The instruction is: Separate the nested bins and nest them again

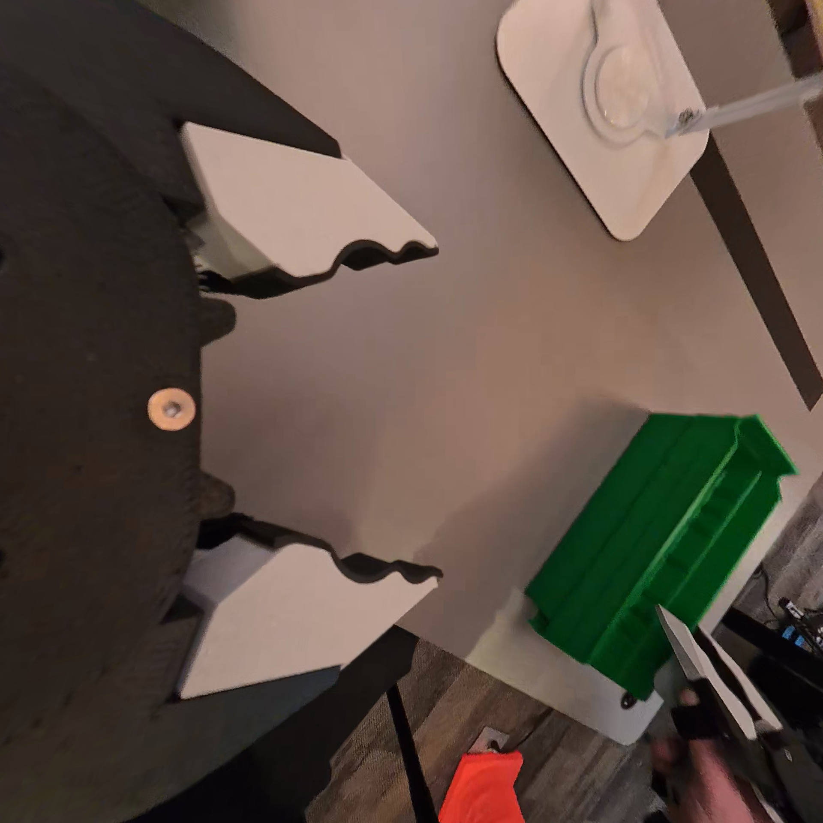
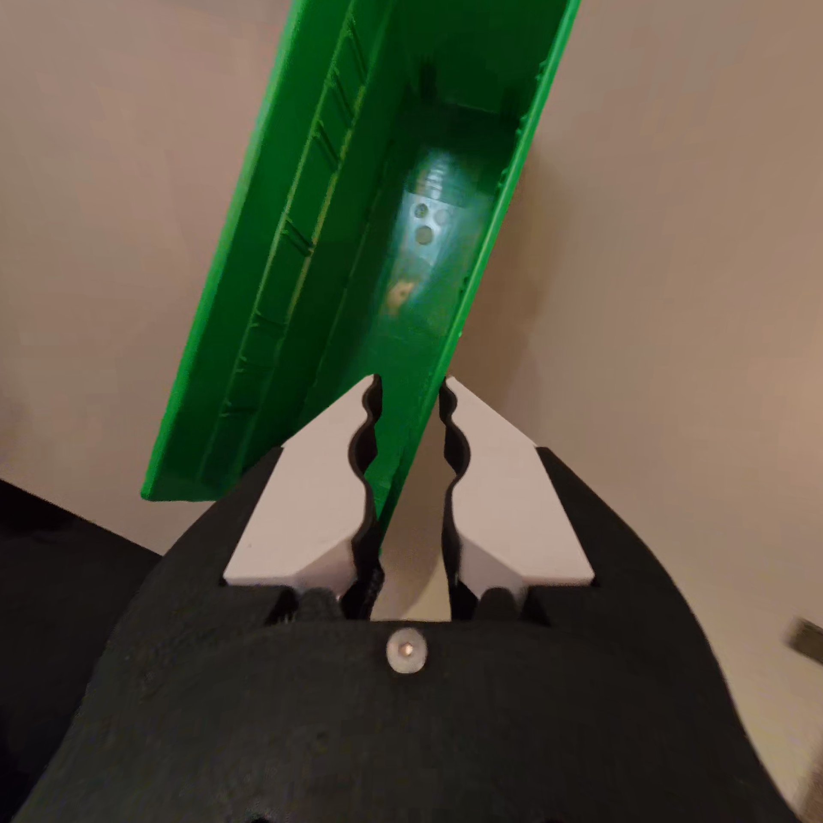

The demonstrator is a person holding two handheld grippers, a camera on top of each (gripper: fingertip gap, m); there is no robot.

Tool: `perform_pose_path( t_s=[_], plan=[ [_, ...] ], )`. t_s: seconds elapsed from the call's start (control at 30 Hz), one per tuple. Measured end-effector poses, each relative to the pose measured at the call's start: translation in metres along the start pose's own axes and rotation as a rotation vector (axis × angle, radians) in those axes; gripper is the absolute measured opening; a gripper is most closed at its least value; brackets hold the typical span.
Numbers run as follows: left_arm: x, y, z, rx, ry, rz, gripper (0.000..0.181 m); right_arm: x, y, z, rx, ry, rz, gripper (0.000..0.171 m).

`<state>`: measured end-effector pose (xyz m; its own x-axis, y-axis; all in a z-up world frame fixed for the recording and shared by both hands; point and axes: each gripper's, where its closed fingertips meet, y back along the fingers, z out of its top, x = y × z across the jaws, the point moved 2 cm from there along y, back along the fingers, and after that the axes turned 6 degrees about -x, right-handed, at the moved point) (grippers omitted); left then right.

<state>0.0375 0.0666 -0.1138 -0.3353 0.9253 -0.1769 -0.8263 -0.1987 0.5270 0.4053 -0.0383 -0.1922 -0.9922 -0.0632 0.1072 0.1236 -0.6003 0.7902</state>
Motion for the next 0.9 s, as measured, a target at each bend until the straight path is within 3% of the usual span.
perform_pose_path(
  t_s=[0.23,0.47,0.67,0.77,0.9],
  plan=[
    [-0.016,-0.055,0.014,0.003,0.064,-0.081,0.134,0.148,-0.035,0.021,-0.055,0.092,0.251,0.073],
    [0.002,-0.09,0.036,0.045,0.088,-0.06,0.141,0.267,-0.046,0.026,-0.113,0.2,0.511,0.087],
    [0.005,-0.137,0.011,0.299,-0.215,0.032,0.158,0.282,-0.04,0.018,-0.127,0.194,0.543,0.086],
    [-0.002,-0.16,-0.015,0.434,-0.222,-0.051,0.158,0.282,-0.043,0.005,-0.102,0.2,0.55,0.086],
    [-0.016,-0.167,-0.013,0.43,-0.172,-0.122,0.125,0.285,-0.048,-0.008,-0.072,0.213,0.572,0.082]
  ],
)
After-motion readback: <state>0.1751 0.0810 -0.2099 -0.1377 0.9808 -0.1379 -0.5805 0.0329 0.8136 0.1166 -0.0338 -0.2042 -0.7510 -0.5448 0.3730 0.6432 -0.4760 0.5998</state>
